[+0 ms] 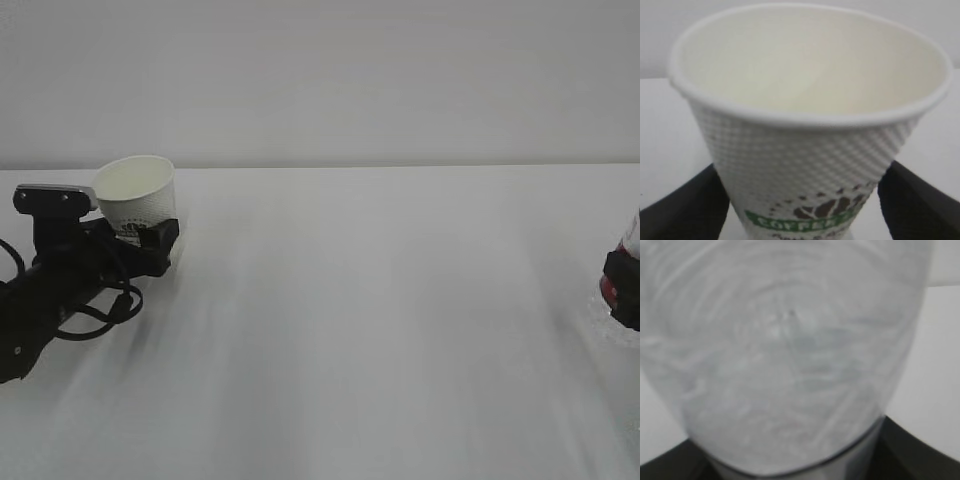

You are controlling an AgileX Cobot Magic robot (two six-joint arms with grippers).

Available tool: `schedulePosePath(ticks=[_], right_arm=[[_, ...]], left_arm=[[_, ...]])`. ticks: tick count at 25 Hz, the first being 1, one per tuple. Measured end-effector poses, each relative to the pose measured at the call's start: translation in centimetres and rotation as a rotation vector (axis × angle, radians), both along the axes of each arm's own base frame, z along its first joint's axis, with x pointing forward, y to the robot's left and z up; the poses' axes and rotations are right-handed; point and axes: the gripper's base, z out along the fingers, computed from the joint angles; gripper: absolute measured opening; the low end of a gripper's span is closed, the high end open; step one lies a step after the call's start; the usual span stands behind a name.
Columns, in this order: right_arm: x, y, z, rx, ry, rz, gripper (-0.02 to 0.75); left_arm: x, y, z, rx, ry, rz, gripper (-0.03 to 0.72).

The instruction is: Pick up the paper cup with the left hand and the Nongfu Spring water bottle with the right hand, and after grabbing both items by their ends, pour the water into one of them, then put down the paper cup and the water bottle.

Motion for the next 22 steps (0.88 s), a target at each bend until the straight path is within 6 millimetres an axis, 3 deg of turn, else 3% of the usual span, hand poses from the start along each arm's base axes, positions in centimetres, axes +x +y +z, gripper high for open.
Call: schedulePosePath(ticks=[6,14,22], right_arm=[[0.0,0.0,0.0,-0.002,0.0,0.001,0.45],[0.0,0.0,0.0,-0.013,-0.001,0.003,0.45],[0.0,0.0,0.0,-0.015,-0.001,0.004,0.45]], left_arm=[[1.1,-0.2,-0.9,-0.034,0.003,0.008,0.692],[2.4,-0.5,-0.1,-0.051,-0.045,0.005,0.692],[2.4,-0.5,-0.1,-0.051,-0.045,0.005,0.687]])
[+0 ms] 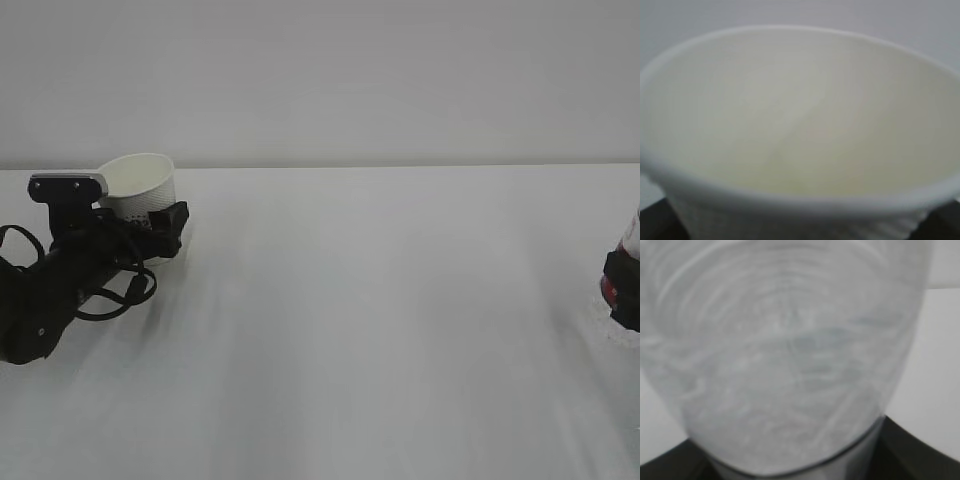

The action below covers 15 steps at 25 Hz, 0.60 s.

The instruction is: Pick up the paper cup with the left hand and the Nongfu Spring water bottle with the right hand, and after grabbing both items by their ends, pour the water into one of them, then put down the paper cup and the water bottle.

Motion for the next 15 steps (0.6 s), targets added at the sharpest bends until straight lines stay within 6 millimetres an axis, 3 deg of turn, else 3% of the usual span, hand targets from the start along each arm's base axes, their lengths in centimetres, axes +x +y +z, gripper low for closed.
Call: schedulePosePath(ticks=[9,15], right_arm=[[0.0,0.0,0.0,-0.002,0.0,0.001,0.449],[0.0,-0.02,0.0,-0.001,0.0,-0.001,0.449]], left_arm=[[-0.01,-0.05,0.0,0.002,0.0,-0.006,0.571],[-0.22,-0.75,-0.02,-0.022,0.008,-0.083,0.561]])
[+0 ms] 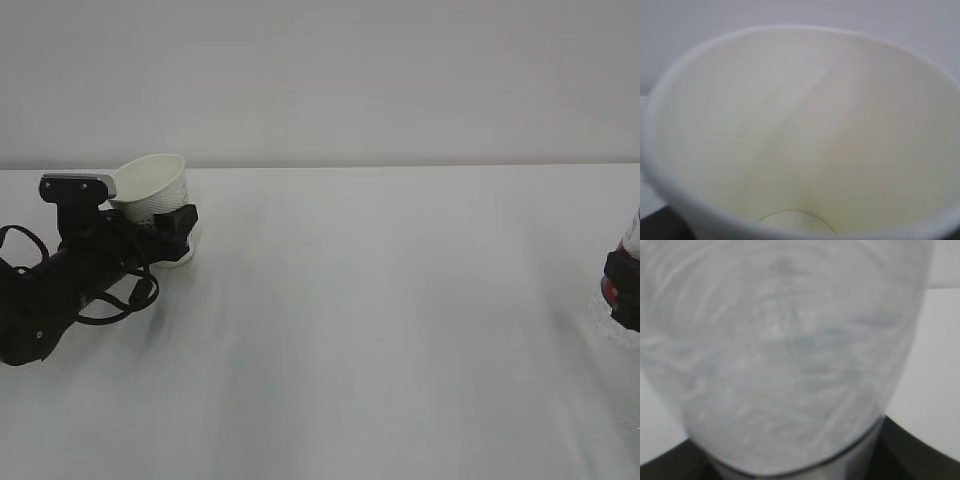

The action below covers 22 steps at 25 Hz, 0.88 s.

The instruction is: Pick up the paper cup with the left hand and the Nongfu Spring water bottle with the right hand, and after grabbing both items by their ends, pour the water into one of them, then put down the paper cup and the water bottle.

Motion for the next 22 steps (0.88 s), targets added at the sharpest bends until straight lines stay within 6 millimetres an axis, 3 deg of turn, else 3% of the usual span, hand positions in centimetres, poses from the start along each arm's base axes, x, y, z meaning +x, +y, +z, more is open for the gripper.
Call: schedulePosePath(ticks=[9,22], right_arm=[[0.0,0.0,0.0,0.0,0.0,0.0,0.449],[0.0,0.0,0.0,-0.034,-0.001,0.011,0.449]], left_arm=[[-0.3,-0.9,0.0,-0.003,0.003,-0.11,0.56],[-1.1,-2.6,1.7,0.005,-0.03,-0.32,0.559]])
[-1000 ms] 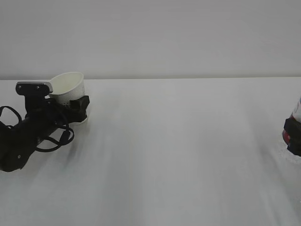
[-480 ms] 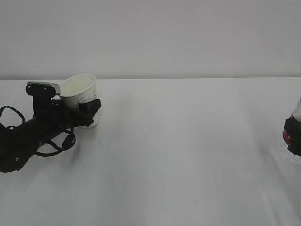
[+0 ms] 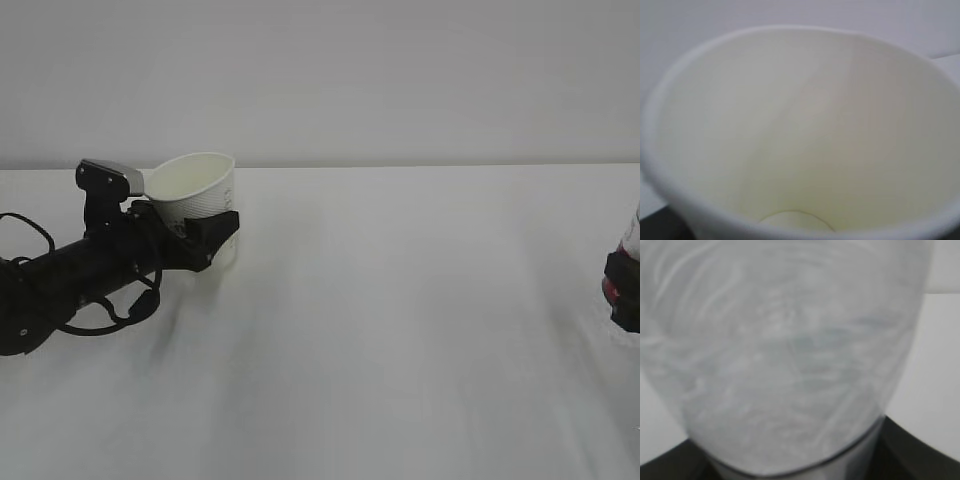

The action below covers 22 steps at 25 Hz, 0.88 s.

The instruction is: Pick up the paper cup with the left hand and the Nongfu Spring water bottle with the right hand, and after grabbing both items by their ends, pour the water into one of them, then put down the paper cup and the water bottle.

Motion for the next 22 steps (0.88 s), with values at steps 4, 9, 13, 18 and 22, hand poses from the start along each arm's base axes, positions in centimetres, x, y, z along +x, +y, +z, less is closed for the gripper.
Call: schedulePosePath(ticks=[4,9,13,18,22], right_arm=[[0.0,0.0,0.0,-0.006,0.0,0.002,0.449],[0.0,0.0,0.0,-0.008,0.0,0.002,0.449],[0.0,0.0,0.0,-0.008,0.0,0.002,0.449],[0.0,0.0,0.0,-0.008,0.0,0.002,0.449],[0.0,0.0,0.0,-0.008,0.0,0.002,0.449]], left_arm=[[-0.1,-0.2,0.3,-0.006,0.001,-0.03,0.559],[-0.7,-0.9,0.1,0.014,0.005,-0.129,0.559],[-1.3,-1.4,0.0,0.012,0.027,-0.209,0.559],[-2.2,-3.1,-0.1,0.014,0.041,-0.299,0.559],[-3.6,-5.9,-0.1,0.017,0.043,-0.395,0.559]])
